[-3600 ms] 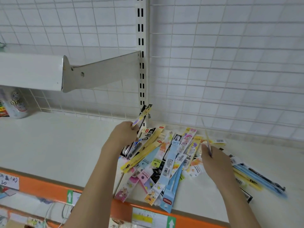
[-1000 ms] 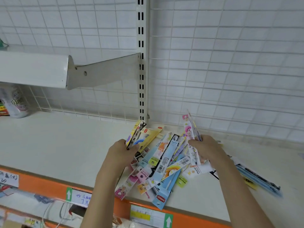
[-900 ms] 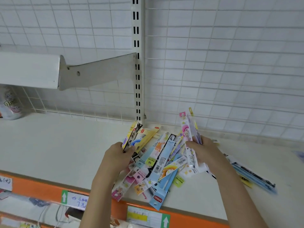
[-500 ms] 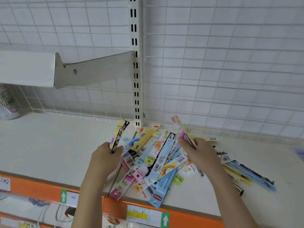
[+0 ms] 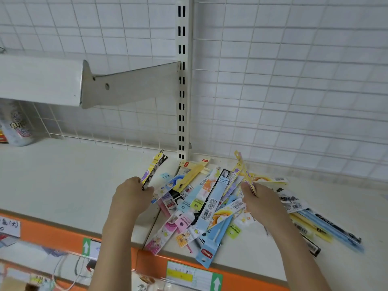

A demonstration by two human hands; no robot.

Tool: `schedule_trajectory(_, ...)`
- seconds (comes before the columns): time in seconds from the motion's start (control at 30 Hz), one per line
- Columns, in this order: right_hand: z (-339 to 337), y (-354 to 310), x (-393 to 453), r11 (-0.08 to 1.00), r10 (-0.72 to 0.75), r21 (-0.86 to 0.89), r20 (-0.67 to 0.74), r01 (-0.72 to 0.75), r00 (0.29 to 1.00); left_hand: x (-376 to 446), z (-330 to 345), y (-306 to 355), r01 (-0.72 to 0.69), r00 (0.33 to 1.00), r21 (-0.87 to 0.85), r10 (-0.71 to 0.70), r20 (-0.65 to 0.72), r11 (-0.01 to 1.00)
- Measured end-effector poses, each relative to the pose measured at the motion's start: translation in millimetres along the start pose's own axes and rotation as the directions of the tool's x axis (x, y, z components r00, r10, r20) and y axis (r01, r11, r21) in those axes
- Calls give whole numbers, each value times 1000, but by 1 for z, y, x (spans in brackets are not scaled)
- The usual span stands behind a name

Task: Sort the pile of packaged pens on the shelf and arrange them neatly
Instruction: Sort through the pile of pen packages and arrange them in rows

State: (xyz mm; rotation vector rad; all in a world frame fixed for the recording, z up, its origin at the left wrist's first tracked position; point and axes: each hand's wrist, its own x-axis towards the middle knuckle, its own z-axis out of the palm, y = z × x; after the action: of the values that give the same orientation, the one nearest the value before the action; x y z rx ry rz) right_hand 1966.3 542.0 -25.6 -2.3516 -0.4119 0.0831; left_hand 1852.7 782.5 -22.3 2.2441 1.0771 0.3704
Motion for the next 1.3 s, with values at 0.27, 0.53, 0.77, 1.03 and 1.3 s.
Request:
schedule_trajectory(0.27, -4, 4, 0, 999, 51, -13, -52, -52, 997, 28, 32, 54, -212, 966, 76, 197, 166, 974)
schedule_trajectory(0.53, -12, 4, -3, 994, 97, -47, -84, -101, 992, 43, 67, 68, -273, 952, 298, 213, 218, 915)
schedule_trajectory(0.77, -1, 2, 3, 997, 51, -56, -50, -54, 997, 44, 38, 68, -256, 949, 142, 221, 227, 956)
schedule_trajectory(1.03, 7, -18, 20, 992, 27, -124, 91, -16, 996, 24, -5, 51, -216, 939, -119, 239, 246, 969)
schedule_trajectory(1.3, 31, -37, 24, 956, 111, -289, 227, -41, 968, 18, -4, 40, -210, 954, -73, 221, 203, 975)
